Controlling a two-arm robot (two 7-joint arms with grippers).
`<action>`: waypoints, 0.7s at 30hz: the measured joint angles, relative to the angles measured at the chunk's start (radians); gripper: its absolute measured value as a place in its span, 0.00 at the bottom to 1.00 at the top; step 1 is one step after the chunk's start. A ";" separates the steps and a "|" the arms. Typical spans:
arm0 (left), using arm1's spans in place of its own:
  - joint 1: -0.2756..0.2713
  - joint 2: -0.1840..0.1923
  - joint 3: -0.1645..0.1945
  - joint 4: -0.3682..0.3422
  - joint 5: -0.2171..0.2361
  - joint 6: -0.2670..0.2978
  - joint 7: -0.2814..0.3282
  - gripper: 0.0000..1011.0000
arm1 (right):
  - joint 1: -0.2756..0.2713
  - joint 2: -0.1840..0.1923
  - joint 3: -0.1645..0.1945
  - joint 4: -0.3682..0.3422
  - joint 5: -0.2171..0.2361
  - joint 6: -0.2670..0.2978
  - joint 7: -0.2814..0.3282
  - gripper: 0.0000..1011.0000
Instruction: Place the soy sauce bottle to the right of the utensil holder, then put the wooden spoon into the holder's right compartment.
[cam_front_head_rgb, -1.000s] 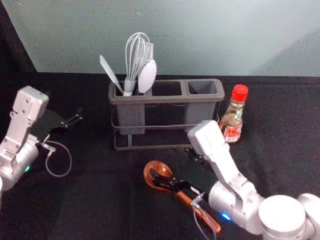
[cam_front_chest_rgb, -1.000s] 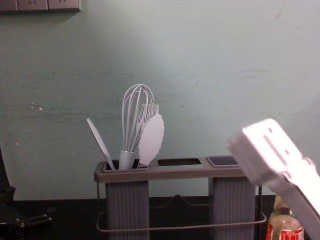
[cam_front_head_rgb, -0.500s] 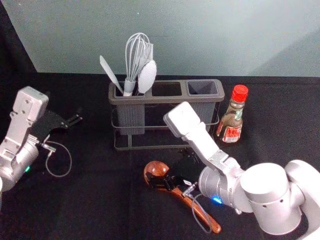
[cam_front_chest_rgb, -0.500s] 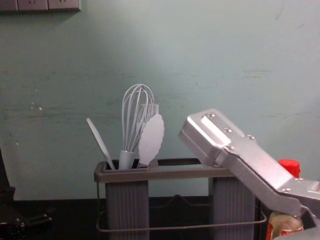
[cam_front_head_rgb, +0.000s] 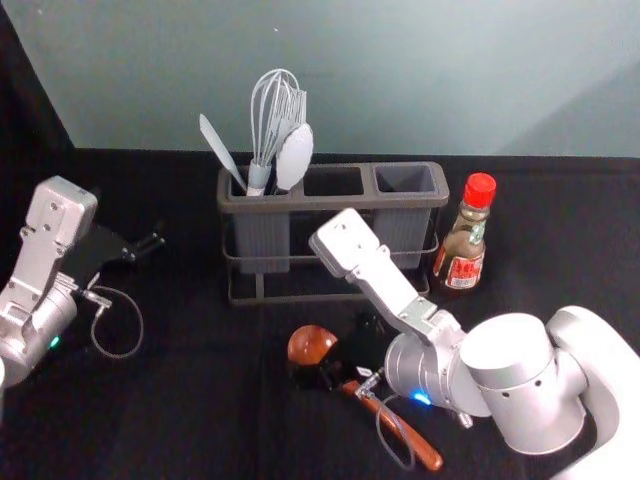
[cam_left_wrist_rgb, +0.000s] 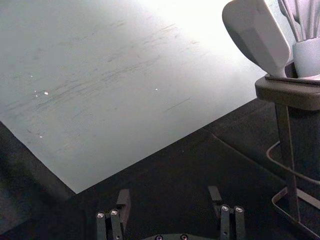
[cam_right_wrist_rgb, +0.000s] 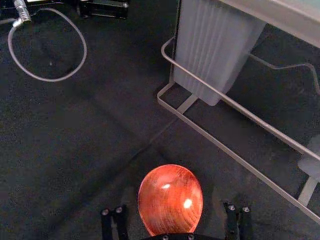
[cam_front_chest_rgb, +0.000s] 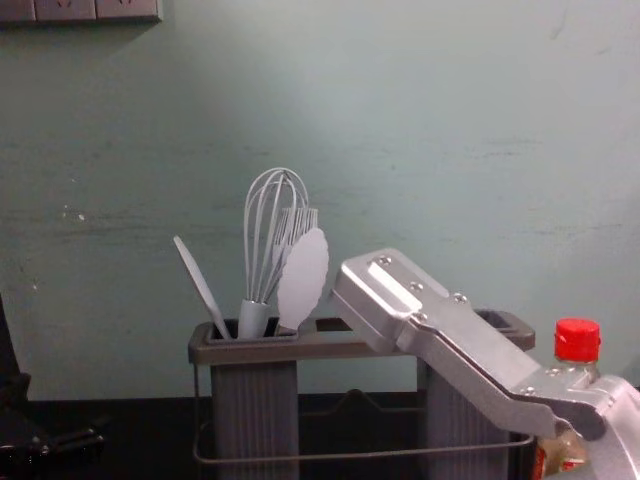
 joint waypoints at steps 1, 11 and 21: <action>0.000 0.000 0.000 0.000 0.000 0.000 0.000 1.00 | 0.001 -0.001 0.000 0.001 -0.002 0.000 0.002 0.99; 0.000 0.000 0.000 0.000 0.000 0.000 0.000 1.00 | 0.003 -0.015 0.001 0.013 -0.024 0.000 0.016 0.99; 0.000 0.000 0.000 0.000 0.000 0.000 0.000 1.00 | 0.006 -0.033 0.002 0.038 -0.045 -0.002 0.029 0.99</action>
